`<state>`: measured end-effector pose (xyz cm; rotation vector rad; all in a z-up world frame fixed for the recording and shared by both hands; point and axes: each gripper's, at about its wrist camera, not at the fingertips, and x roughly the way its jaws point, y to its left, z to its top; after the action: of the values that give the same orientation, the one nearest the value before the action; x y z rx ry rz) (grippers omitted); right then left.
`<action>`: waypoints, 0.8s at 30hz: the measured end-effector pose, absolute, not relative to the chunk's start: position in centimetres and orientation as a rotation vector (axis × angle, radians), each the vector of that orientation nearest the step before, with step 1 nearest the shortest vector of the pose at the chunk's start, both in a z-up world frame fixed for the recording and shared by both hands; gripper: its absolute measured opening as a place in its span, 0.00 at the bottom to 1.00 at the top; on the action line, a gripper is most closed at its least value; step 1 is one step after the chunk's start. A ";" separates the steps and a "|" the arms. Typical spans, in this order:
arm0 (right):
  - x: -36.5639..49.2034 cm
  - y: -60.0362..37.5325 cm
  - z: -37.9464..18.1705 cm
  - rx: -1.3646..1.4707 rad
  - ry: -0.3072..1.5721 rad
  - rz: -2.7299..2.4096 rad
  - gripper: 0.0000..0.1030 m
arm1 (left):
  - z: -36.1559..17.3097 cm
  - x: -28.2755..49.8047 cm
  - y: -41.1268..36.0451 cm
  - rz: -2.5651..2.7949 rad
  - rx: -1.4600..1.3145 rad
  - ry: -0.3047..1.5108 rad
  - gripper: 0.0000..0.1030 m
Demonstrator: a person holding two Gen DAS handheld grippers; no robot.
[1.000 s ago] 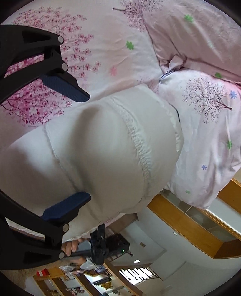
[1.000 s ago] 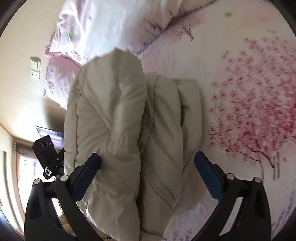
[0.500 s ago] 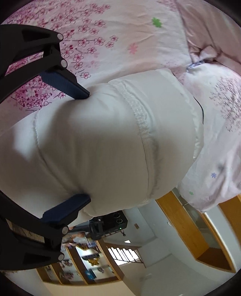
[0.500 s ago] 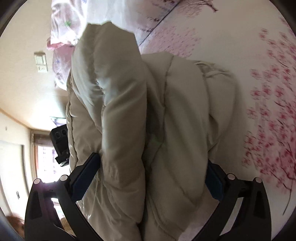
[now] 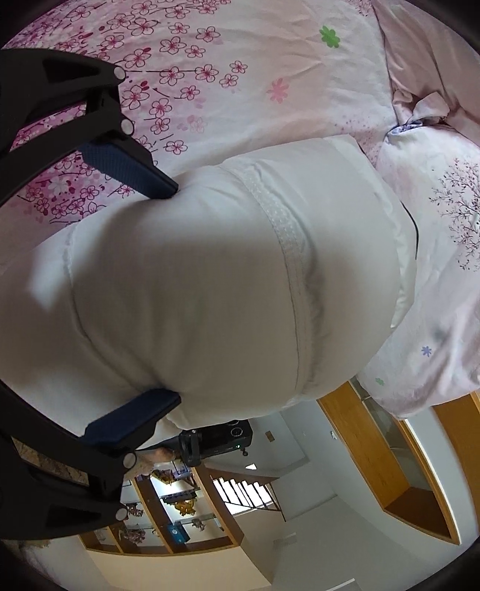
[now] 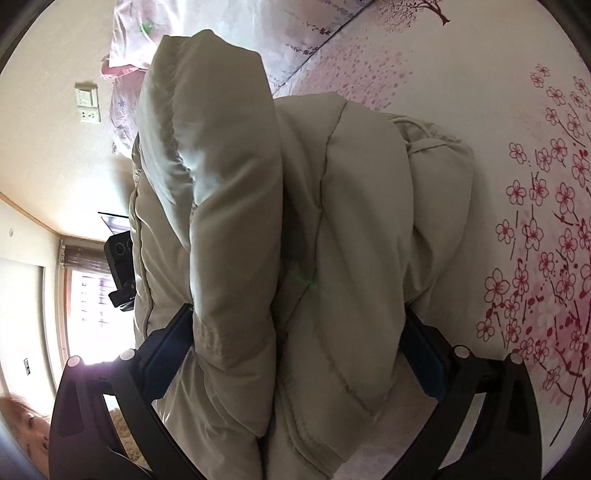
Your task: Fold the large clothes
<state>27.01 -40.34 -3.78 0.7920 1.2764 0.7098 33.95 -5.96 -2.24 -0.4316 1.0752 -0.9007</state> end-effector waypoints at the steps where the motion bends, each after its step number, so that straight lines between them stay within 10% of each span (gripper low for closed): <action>1: 27.2 -40.5 -3.9 0.794 1.283 0.712 0.99 | -2.3 34.1 -6.0 -0.904 -0.437 1.081 0.98; 9: 27.3 -40.1 -4.2 0.787 1.218 0.800 0.99 | -3.2 34.8 -5.7 -0.943 -0.529 1.097 0.98; 17: 25.3 -40.1 -2.9 0.773 1.074 0.821 0.57 | -1.9 33.6 -4.9 -0.932 -0.541 1.007 0.76; 24: 24.4 -39.5 -1.8 0.781 1.013 0.814 0.47 | -0.6 33.1 -3.8 -0.946 -0.563 0.928 0.65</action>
<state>24.41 -39.52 -1.80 0.7805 1.0130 0.8141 33.05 -3.76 -0.61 -0.5633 0.9278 -0.9458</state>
